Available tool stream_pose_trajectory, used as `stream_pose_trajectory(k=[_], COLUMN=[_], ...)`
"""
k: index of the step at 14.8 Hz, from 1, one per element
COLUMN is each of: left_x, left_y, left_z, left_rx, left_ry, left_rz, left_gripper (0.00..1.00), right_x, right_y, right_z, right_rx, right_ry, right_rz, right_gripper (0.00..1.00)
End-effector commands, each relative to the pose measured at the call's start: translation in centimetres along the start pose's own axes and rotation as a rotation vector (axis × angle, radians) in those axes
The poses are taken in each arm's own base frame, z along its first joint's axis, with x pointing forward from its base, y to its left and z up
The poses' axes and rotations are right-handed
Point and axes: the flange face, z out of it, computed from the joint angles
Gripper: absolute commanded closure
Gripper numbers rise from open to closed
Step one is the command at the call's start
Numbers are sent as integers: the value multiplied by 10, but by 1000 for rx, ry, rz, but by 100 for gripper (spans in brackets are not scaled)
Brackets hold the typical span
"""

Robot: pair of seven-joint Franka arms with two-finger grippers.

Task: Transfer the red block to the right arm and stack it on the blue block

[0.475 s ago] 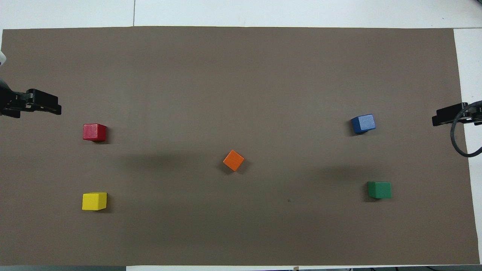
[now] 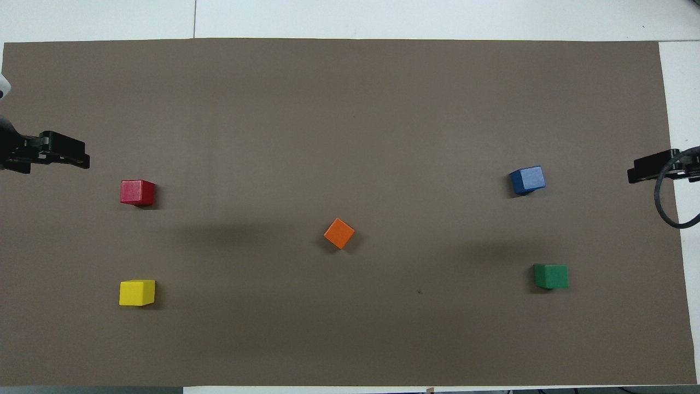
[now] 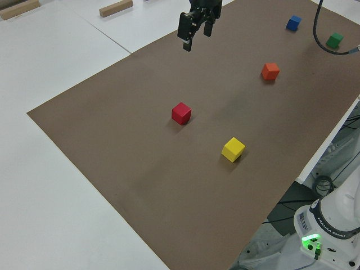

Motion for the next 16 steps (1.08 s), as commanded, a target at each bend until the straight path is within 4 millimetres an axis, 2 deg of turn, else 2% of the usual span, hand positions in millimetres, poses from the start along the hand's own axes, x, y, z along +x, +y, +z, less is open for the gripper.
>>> stream_pose_trajectory(k=[1, 4, 7, 10, 13, 14, 16], left_x=[-2, 8, 17, 34, 32, 31, 34], left_y=[-16, -19, -17, -18, -20, -28, -32], left_z=[20, 56, 102, 144, 170, 176, 200], left_rx=[3, 4, 4, 7, 12, 13, 12], left_ry=[54, 76, 93, 78, 63, 62, 69], left_rz=[-15, -15, -12, 23, 49, 68, 68], left_gripper=[0, 0, 0, 0, 0, 0, 0], right_x=[-5, -7, -7, -6, -6, -6, -6], right_y=[3, 11, 11, 11, 8, 7, 6], right_z=[-1, 2, 1, 0, 2, 2, 2], right_rx=[9, 11, 10, 10, 10, 10, 10], right_ry=[4, -10, -8, 0, -9, -9, -11], right_rz=[20, 29, 31, 37, 29, 29, 22], right_gripper=[0, 0, 0, 0, 0, 0, 0])
